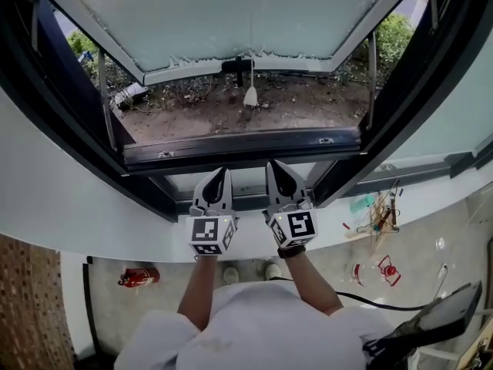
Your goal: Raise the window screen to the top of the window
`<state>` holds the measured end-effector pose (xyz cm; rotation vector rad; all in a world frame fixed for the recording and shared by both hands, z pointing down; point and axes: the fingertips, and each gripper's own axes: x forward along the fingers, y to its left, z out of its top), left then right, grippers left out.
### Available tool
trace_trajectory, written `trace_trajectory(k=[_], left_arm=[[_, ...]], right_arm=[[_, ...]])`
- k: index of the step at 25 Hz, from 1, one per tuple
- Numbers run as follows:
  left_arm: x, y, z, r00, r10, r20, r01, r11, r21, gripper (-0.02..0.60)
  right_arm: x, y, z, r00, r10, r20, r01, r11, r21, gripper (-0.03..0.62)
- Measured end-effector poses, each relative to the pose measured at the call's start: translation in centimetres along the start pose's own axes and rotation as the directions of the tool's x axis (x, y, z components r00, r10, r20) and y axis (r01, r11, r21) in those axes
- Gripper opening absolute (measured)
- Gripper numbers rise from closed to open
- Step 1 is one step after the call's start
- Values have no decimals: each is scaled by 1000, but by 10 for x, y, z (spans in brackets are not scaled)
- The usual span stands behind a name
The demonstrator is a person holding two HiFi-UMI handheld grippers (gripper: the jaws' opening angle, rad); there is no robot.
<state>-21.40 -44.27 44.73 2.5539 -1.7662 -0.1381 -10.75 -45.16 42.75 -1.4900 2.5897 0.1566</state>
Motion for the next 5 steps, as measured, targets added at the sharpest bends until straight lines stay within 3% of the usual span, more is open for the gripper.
trace_trajectory(k=[5], left_arm=[[3,1,0,1000,-6,5,6,1000,0,2]], right_arm=[[4,5,0,1000,22,1,-22,1000,-7,2]])
